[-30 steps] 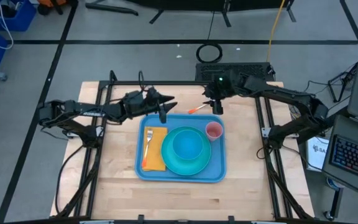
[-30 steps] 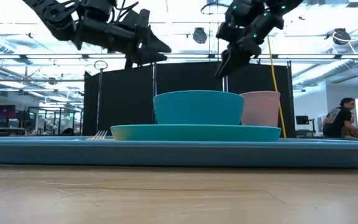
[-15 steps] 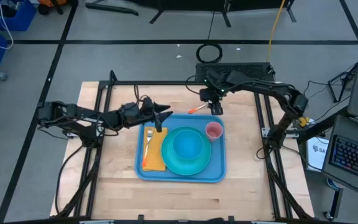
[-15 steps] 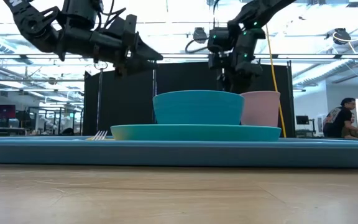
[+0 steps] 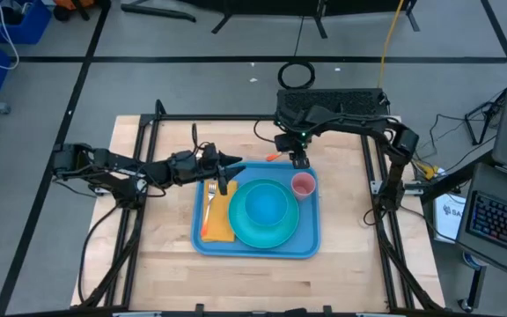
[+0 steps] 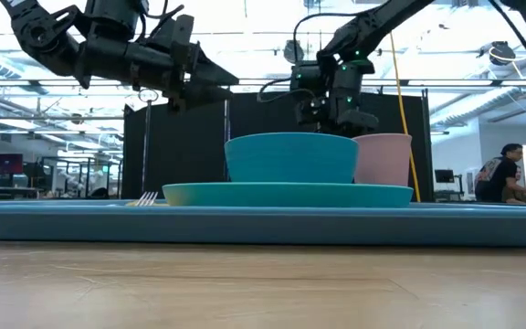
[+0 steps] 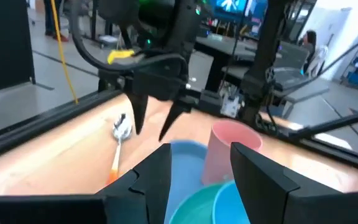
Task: Set up tray
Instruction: Put the orange spoon on the yellow napkin
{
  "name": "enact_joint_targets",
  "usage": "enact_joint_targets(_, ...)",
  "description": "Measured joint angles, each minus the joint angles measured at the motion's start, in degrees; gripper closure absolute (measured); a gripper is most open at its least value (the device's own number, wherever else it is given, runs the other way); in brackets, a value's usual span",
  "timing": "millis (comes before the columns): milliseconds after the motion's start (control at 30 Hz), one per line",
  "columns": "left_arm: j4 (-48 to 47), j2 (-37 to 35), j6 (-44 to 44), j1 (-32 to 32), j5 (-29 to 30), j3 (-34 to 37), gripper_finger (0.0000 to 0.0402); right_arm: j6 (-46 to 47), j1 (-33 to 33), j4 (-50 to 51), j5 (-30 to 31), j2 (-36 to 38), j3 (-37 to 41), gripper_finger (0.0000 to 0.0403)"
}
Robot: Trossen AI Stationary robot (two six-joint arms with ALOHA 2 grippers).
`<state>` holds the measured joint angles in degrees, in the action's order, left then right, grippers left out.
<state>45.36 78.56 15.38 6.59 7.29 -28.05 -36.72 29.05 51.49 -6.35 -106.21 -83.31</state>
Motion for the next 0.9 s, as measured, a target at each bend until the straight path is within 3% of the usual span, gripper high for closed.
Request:
enact_joint_targets(300,-1.0,0.0,-0.1,-1.2,-0.1,0.0,0.0232,-2.2,0.0,-2.2,5.1,-2.7,0.0,0.0241)
enact_joint_targets(900,-1.0,0.0,-0.8,-1.2,0.3,0.0,0.0232,-3.0,3.1,-4.9,1.8,-3.6,-0.1,0.0241)
